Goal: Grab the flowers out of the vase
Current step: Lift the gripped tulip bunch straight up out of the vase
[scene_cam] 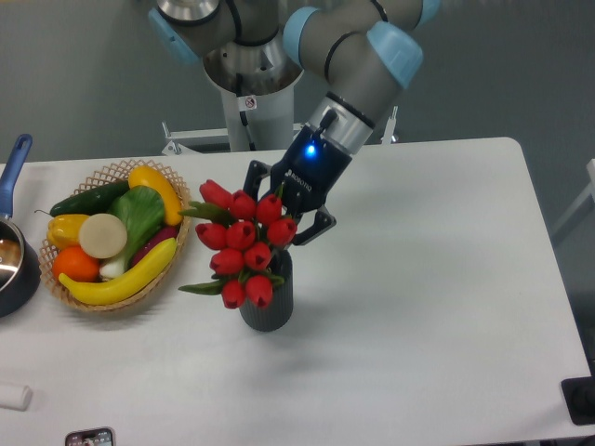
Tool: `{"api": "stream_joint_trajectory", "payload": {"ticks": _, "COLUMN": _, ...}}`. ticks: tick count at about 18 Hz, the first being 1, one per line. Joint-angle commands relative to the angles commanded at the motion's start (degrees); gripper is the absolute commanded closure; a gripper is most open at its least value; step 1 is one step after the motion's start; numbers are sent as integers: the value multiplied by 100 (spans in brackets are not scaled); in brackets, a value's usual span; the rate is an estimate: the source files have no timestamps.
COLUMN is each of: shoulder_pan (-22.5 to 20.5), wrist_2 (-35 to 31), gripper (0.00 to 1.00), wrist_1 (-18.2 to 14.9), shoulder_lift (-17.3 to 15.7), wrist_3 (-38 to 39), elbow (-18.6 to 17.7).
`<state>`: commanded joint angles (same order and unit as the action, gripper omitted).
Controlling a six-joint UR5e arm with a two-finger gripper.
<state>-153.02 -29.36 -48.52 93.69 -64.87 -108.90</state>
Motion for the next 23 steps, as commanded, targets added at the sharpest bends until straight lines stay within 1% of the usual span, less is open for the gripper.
{"api": "stream_joint_trajectory", "payload": {"ticks": 4, "shoulder_pan": -53, "wrist_2": 53, "gripper": 52, "wrist_1": 0, "shoulder_lift": -61, "wrist_3": 369, "elbow": 141}}
{"api": "stream_joint_trajectory", "payload": {"ticks": 6, "shoulder_pan": -140, "wrist_2": 210, "gripper": 52, "wrist_1": 0, "shoulder_lift": -70, "wrist_3": 501, "elbow": 211}}
{"api": "stream_joint_trajectory", "payload": {"ticks": 8, "shoulder_pan": -237, "wrist_2": 465, "gripper": 52, "wrist_1": -9, "shoulder_lift": -62, "wrist_3": 555, "elbow": 220}}
{"api": "stream_joint_trajectory", "payload": {"ticks": 11, "shoulder_pan": -255, "wrist_2": 519, "gripper": 52, "wrist_1": -9, "shoulder_lift": -114, "wrist_3": 721, "elbow": 229}}
{"api": "stream_joint_trajectory", "payload": {"ticks": 13, "shoulder_pan": -255, "wrist_2": 528, "gripper": 53, "wrist_1": 0, "shoulder_lift": -123, "wrist_3": 932, "elbow": 299}}
{"api": "stream_joint_trajectory", "payload": {"ticks": 15, "shoulder_pan": -307, "wrist_2": 554, "gripper": 56, "wrist_1": 0, "shoulder_lift": -123, "wrist_3": 1081, "elbow": 369}}
{"api": "stream_joint_trajectory", "payload": {"ticks": 18, "shoulder_pan": -448, "wrist_2": 764, "gripper": 56, "wrist_1": -9, "shoulder_lift": -114, "wrist_3": 1179, "elbow": 448}}
{"api": "stream_joint_trajectory", "payload": {"ticks": 21, "shoulder_pan": -510, "wrist_2": 809, "gripper": 55, "wrist_1": -9, "shoulder_lift": -114, "wrist_3": 1196, "elbow": 580}}
{"api": "stream_joint_trajectory", "payload": {"ticks": 23, "shoulder_pan": -580, "wrist_2": 826, "gripper": 55, "wrist_1": -9, "shoulder_lift": -97, "wrist_3": 1414, "elbow": 720}}
